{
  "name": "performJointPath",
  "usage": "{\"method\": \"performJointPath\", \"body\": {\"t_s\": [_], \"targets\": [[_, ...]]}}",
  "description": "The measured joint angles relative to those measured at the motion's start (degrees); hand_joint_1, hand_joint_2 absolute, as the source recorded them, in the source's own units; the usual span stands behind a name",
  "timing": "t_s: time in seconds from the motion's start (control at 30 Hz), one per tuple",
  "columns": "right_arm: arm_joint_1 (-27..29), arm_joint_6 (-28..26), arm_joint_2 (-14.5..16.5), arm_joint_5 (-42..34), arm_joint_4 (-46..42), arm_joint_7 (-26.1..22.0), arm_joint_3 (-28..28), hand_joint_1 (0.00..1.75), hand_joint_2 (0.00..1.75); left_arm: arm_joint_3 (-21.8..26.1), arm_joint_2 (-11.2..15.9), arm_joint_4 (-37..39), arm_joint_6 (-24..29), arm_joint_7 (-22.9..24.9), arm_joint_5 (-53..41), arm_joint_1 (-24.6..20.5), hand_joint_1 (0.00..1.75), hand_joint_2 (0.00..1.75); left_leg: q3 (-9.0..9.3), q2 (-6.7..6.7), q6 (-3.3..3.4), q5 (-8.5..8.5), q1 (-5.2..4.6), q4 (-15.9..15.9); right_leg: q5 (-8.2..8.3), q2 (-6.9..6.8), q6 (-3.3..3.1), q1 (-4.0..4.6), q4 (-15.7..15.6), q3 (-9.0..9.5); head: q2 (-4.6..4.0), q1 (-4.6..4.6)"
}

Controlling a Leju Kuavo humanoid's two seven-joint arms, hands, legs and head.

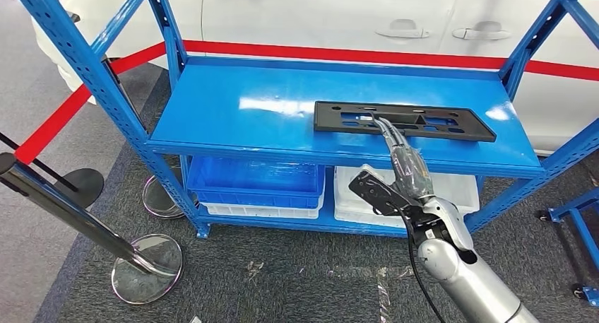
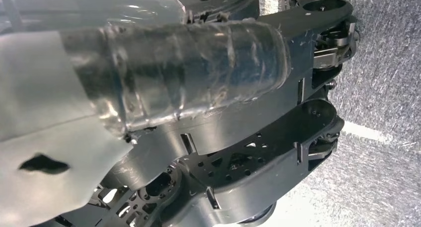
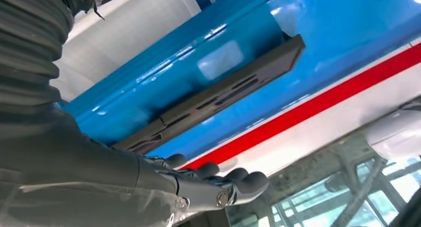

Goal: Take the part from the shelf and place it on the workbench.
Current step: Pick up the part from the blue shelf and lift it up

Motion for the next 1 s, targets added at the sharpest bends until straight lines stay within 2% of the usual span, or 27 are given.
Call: {"method": "performJointPath", "body": {"t_s": [0.2,0.47,1.0], "targets": [[0.01,-0.43,0.4,1.59,0.96,-0.04,-0.03,0.0,1.75,0.0,-0.01,0.02,-0.08,-0.03,0.0,-0.01,0.0,0.0,0.01,0.0,0.0,0.0,0.0,0.0,0.0,0.0,0.0,0.0,0.0,0.0,0.0,0.0],[0.48,-5.4,1.39,9.74,2.4,0.05,-1.63,0.0,1.75,-0.01,-0.09,0.02,0.68,-0.19,0.0,0.0,0.0,0.0,0.02,0.0,0.0,0.0,0.0,0.01,0.0,0.0,0.0,0.0,0.0,0.0,0.0,0.0],[1.78,-6.65,2.71,10.23,3.06,-1.05,-4.19,0.0,1.75,-0.02,-0.42,0.02,0.82,-0.57,0.0,0.02,0.0,0.0,0.02,0.02,0.0,0.0,0.0,0.01,0.0,0.02,0.0,0.0,0.0,-0.01,0.0,0.01]]}}
